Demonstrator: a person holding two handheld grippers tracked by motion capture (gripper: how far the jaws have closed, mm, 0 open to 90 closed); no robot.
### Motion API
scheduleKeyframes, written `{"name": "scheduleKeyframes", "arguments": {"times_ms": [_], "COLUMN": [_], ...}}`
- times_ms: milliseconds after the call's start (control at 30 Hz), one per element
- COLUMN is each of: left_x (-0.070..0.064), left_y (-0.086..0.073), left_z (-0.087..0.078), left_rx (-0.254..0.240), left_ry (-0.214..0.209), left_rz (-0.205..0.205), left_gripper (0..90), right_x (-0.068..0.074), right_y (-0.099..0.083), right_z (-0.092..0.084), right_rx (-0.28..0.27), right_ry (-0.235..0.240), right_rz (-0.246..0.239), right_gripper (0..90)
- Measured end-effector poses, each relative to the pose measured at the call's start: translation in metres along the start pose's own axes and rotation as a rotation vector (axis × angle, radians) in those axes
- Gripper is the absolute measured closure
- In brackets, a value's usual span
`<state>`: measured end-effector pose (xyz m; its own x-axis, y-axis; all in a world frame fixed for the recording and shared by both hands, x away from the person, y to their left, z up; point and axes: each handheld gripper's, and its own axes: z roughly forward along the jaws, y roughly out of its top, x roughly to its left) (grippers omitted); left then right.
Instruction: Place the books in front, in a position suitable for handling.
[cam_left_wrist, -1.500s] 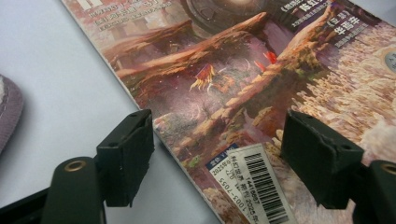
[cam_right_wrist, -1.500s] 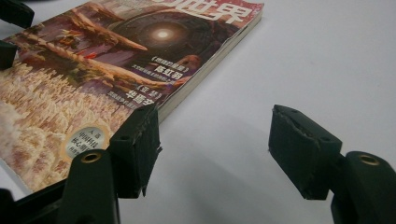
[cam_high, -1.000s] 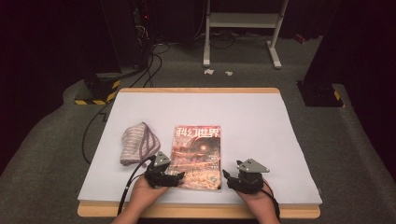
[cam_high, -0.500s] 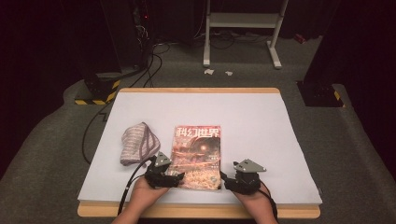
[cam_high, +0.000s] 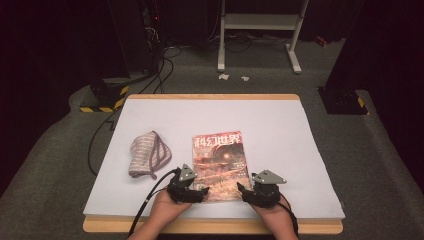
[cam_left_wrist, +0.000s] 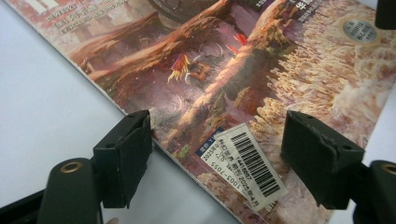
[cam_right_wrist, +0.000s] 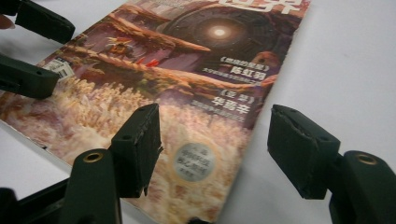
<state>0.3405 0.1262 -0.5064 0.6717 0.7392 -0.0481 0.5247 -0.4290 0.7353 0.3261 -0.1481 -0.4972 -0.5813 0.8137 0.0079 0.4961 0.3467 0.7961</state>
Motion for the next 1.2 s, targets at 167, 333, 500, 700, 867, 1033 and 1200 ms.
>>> {"name": "scheduleKeyframes", "arguments": {"times_ms": [167, 333, 500, 700, 867, 1033, 1200], "left_x": [-0.004, 0.001, 0.000, 0.000, -0.001, -0.001, 0.000], "left_y": [0.008, 0.006, 0.003, 0.001, 0.000, -0.001, -0.001], "left_z": [0.009, 0.007, 0.004, 0.003, 0.002, 0.002, 0.001], "left_rx": [-0.008, 0.000, -0.001, 0.001, -0.001, -0.003, -0.002], "left_ry": [0.007, -0.027, -0.037, -0.044, -0.049, -0.051, -0.056], "left_rz": [0.009, -0.021, -0.017, -0.014, -0.014, -0.015, -0.015], "left_gripper": [25.3, 26.6, 27.2, 27.1, 27.1, 27.0, 27.1], "right_x": [-0.007, -0.011, -0.011, -0.009, -0.008, -0.009, -0.009], "right_y": [-0.001, -0.002, -0.002, -0.002, -0.002, -0.004, -0.004], "right_z": [-0.002, -0.002, 0.000, 0.003, 0.006, 0.010, 0.011], "right_rx": [0.003, 0.008, 0.021, 0.039, 0.066, 0.094, 0.101], "right_ry": [-0.017, -0.026, -0.023, -0.010, -0.013, -0.014, -0.013], "right_rz": [0.030, 0.040, 0.047, 0.051, 0.056, 0.069, 0.089], "right_gripper": [34.9, 35.0, 34.9, 33.8, 32.9, 31.8, 32.2]}}
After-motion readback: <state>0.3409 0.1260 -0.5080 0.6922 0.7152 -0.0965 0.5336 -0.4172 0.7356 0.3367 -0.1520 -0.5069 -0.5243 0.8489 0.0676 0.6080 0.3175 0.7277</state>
